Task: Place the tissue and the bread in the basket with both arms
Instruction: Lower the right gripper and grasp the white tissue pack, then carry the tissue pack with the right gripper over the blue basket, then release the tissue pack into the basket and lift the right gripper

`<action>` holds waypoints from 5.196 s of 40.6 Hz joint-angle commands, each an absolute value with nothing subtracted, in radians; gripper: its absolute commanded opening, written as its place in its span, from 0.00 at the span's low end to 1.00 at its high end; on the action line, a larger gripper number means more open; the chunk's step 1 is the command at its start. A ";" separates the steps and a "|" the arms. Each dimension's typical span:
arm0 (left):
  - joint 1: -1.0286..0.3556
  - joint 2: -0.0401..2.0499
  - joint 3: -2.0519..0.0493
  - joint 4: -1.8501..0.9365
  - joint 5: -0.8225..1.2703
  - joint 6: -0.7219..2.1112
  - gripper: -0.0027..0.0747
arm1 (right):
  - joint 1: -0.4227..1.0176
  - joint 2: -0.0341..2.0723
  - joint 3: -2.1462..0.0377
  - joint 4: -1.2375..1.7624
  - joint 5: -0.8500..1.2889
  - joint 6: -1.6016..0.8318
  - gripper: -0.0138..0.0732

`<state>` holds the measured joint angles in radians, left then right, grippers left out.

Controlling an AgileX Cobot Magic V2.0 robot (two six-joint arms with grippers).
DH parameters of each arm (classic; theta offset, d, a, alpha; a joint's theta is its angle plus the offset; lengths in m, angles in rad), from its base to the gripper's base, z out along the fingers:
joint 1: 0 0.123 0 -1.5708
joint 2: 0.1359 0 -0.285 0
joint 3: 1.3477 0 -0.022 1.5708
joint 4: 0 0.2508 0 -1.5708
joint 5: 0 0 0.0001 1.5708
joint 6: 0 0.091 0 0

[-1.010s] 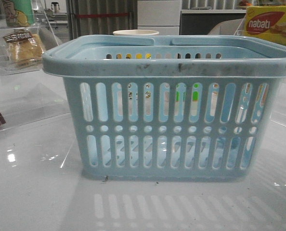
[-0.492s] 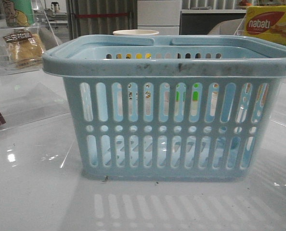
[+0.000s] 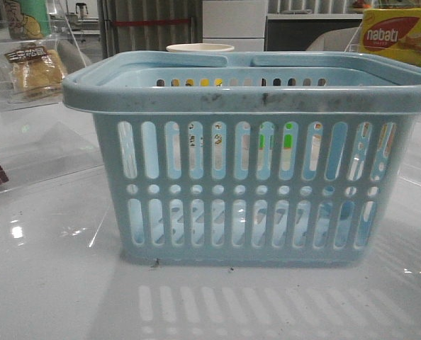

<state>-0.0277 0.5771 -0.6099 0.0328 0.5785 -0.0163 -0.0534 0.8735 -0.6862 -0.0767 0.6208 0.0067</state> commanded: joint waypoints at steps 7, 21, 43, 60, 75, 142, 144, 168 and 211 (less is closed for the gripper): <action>-0.029 0.585 -0.640 0.028 0.505 -0.024 0.15 | -0.157 1.031 -0.890 -0.097 0.542 0.008 0.71; -0.029 0.585 -0.640 0.028 0.505 -0.024 0.15 | -0.206 1.360 -1.197 -0.097 0.631 0.008 0.71; -0.029 0.585 -0.640 0.028 0.505 -0.024 0.15 | -0.206 1.676 -1.407 -0.097 0.574 0.008 0.71; -0.029 0.585 -0.640 0.028 0.505 -0.024 0.15 | -0.206 1.743 -1.407 -0.097 0.402 0.008 0.71; -0.029 0.585 -0.640 0.028 0.505 -0.024 0.15 | -0.206 1.757 -1.407 -0.097 0.357 0.008 0.48; -0.029 0.585 -0.640 0.028 0.505 -0.024 0.15 | 0.409 1.334 -1.406 0.097 0.649 0.007 0.38; -0.029 0.585 -0.640 0.028 0.505 -0.024 0.15 | 0.427 1.358 -1.406 0.097 0.648 0.007 0.38; -0.029 0.585 -0.640 0.028 0.505 -0.024 0.15 | 0.458 1.608 -1.406 0.099 0.666 0.007 0.59; -0.029 0.665 -0.640 0.041 0.444 -0.024 0.55 | 0.485 0.872 -0.951 -0.033 0.665 -0.026 0.71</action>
<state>-0.0277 0.6356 -0.6099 0.0366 0.5493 -0.0163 0.4843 0.9438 -0.9578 -0.0178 0.7280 -0.0120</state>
